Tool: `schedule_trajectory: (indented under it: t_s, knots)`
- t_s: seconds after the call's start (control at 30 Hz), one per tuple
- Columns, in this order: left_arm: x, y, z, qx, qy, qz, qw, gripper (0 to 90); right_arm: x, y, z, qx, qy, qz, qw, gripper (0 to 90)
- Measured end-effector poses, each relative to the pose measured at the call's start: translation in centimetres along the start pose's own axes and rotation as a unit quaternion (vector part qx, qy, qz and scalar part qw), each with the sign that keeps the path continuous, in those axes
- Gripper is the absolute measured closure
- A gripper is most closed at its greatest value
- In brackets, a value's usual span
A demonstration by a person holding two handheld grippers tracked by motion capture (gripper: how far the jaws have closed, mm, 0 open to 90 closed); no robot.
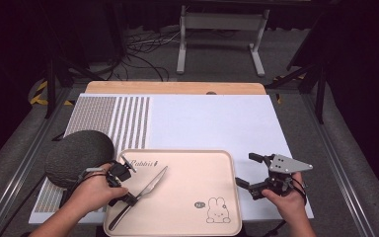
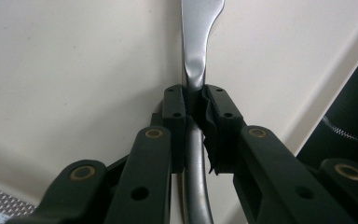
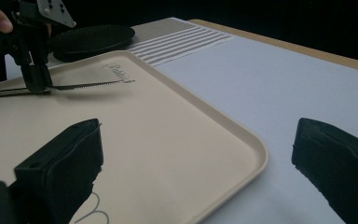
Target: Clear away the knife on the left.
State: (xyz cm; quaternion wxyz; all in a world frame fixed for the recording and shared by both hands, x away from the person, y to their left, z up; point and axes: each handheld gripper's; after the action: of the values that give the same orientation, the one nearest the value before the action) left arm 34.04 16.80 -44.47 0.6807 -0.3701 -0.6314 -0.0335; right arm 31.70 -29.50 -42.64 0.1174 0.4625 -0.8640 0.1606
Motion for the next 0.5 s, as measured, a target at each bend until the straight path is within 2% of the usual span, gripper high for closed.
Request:
schedule_trajectory:
  t_s: [0.07, 0.5]
  knots:
    - [-0.04, 0.05, -0.02, -0.007, 0.003, -0.002, 1.0, 80.2, -0.01, 0.01, 0.0, -0.001, 0.0, 0.0, 1.0, 2.8]
    - [-0.28, -0.15, -0.11, -0.006, 0.006, -0.008, 0.9999, 80.1, -0.05, 0.06, 0.05, 0.0, 0.002, -0.006, 1.0, 2.6]
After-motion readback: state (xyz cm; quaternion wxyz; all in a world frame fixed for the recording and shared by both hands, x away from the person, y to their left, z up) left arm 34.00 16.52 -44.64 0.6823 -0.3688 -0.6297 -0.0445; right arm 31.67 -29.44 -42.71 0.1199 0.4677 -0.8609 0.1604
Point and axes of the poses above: each handheld gripper's, and its own axes: x roughly backward along the jaws, z roughly out of its underside, y roughly to its left, and after that the axes turned 11 degrees about x, right-handed
